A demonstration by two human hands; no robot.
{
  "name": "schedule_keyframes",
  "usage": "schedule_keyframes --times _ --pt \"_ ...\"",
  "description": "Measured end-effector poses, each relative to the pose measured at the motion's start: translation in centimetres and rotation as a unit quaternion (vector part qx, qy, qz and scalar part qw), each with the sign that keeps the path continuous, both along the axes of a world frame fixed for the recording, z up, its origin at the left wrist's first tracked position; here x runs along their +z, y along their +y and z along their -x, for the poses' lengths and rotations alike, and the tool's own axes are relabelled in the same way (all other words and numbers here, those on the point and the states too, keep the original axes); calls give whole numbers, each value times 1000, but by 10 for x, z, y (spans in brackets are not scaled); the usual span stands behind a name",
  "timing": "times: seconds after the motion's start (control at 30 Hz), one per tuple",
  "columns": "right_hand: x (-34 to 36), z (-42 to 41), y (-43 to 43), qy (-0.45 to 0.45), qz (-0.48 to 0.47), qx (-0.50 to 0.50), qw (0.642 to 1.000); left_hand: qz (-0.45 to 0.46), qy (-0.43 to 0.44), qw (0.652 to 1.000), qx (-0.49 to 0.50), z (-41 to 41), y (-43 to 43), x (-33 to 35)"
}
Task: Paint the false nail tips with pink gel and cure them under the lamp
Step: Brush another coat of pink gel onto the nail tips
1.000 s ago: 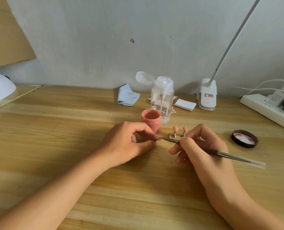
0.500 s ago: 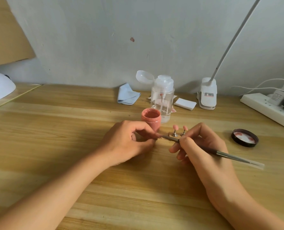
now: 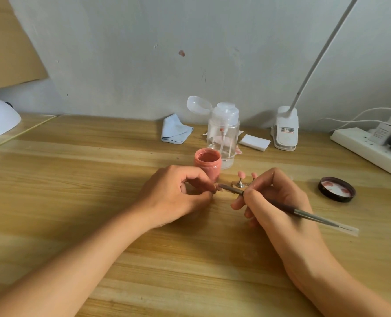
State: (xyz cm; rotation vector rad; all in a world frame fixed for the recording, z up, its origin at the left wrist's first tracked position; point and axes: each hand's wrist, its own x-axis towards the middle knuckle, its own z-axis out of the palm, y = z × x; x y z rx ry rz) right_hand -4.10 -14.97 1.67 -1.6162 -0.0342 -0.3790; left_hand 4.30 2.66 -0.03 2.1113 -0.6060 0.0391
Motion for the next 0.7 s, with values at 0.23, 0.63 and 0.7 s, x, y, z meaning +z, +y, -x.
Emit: schedule_keyframes --times 0.23,0.63,0.7 --pt "-3 -1 -1 -3 -6 3 1000 8 -9 1000 -11 -1 1 -1" --pt "-7 -3 -3 -3 3 8 1000 1 -7 1000 -2 -2 1 -3" --pt "-7 -3 -3 -4 5 12 1000 0 -8 1000 -1 -2 1 -4"
